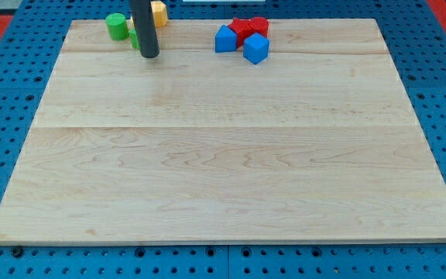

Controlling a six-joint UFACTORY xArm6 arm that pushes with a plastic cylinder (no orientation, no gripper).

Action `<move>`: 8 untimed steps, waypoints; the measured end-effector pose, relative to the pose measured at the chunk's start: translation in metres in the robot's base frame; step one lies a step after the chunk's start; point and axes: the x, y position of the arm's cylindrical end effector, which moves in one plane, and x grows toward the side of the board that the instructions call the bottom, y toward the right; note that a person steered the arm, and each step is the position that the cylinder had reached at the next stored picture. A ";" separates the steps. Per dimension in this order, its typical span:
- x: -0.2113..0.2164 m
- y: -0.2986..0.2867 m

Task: Move the green star to the bottom left of the board

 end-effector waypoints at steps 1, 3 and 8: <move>0.000 -0.003; 0.035 -0.028; -0.052 -0.010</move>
